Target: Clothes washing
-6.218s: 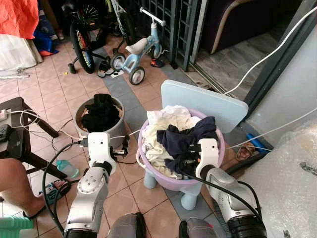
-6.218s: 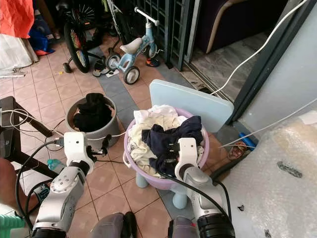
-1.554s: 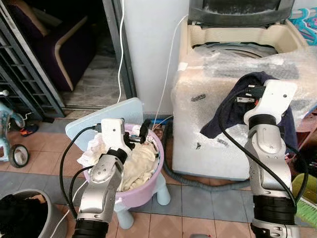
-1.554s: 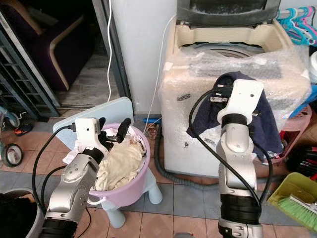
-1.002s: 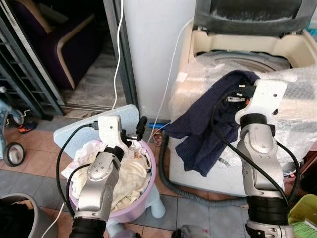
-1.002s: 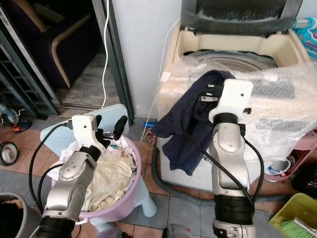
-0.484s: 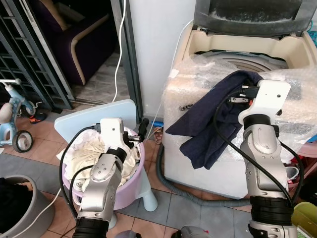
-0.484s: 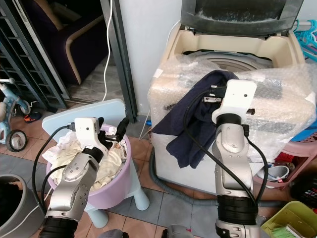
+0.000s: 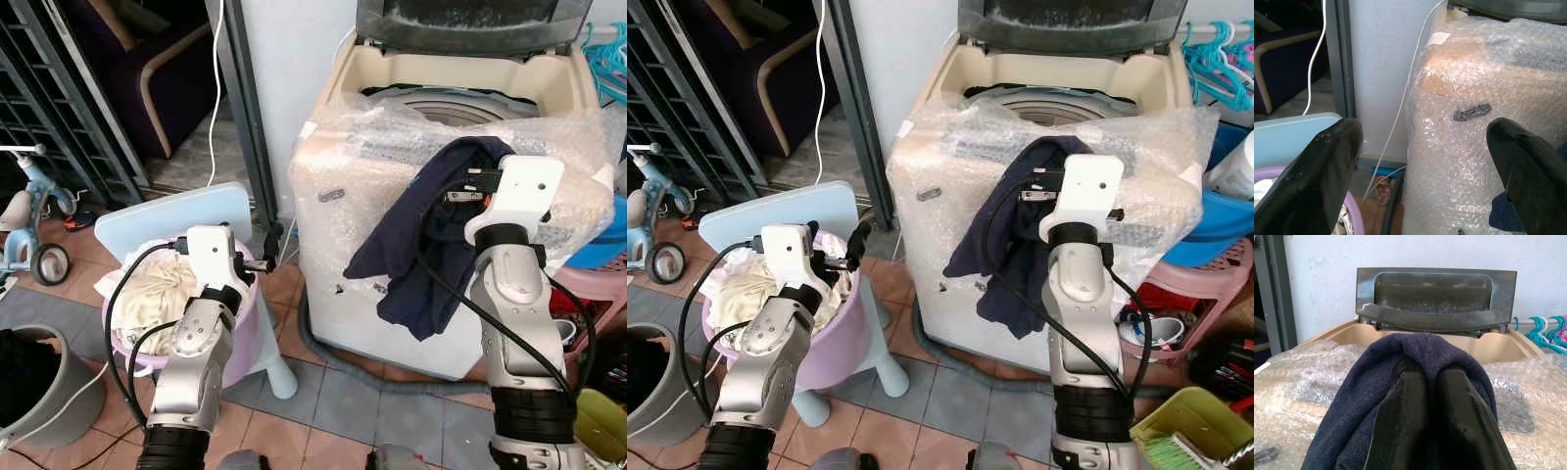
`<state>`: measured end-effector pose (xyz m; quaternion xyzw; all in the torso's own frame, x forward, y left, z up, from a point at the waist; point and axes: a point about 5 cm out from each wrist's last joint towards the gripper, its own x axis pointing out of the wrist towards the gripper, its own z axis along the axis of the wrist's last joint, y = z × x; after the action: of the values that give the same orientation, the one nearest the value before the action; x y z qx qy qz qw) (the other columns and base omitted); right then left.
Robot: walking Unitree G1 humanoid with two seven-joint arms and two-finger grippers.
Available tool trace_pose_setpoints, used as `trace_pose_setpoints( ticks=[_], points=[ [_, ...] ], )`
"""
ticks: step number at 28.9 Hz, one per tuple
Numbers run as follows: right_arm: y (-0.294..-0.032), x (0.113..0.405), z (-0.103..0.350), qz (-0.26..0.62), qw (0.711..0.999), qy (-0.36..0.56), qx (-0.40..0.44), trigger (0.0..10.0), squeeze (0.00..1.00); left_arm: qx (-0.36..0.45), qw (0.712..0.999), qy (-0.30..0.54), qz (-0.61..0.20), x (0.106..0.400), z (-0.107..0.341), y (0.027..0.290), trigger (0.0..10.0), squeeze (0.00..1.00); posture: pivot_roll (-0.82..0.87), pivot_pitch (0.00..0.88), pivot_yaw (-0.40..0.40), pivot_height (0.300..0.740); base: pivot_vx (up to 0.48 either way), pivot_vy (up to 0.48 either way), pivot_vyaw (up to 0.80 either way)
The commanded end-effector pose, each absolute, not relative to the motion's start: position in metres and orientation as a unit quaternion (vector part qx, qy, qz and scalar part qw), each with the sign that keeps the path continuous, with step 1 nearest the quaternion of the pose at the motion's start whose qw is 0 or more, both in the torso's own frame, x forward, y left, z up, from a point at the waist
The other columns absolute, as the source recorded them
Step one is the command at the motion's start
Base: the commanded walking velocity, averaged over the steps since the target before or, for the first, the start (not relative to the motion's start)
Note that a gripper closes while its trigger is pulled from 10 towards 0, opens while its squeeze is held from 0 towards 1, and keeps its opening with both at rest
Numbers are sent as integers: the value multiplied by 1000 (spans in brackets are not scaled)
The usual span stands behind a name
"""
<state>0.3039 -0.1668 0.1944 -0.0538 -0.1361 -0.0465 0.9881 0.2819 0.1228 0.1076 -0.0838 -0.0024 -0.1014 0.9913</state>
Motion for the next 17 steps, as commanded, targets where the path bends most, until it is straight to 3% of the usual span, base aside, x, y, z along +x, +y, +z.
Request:
trace_pose_setpoints(
  ticks=[1,4,17],
  points=[
    [-164,303,213,-38,981,-179,-58,10000,0,-81,991,-23,-104,284,118,124,10000,0,-127,75,71,740,379,0,-800],
    [-164,303,216,-36,980,-186,-56,10000,0,-81,991,-25,-101,283,118,124,10000,0,-127,72,70,740,384,0,-767],
    [-142,304,239,37,968,-235,-79,10000,0,-40,995,58,-67,259,73,147,10000,0,-109,64,61,740,383,0,0]
  ],
)
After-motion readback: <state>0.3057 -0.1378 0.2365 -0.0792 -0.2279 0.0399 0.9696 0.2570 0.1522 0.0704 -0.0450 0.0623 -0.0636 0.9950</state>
